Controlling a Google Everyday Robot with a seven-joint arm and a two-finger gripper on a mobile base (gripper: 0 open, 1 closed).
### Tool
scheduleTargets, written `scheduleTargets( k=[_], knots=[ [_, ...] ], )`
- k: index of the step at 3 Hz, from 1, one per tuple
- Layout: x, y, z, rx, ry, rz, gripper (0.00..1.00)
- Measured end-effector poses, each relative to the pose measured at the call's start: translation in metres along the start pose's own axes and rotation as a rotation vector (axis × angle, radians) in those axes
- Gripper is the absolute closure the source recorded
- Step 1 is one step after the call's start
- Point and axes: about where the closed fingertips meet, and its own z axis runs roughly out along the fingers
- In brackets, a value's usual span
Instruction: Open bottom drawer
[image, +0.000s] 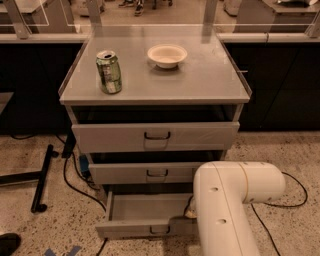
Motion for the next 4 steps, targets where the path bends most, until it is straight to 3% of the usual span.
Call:
scheduleTargets(
  k=[1, 2, 3, 4],
  knots=[
    [0.000, 0.001, -0.002, -0.006, -0.003, -0.005, 1.00],
    [0.012, 0.004, 0.000, -0.038, -0.035, -0.023, 0.81],
    [0.044, 0.009, 0.009, -0.091, -0.109, -0.034, 0.57],
    [0.097, -0.003, -0.026, -0.094, -0.199, -0.022, 0.36]
  ],
)
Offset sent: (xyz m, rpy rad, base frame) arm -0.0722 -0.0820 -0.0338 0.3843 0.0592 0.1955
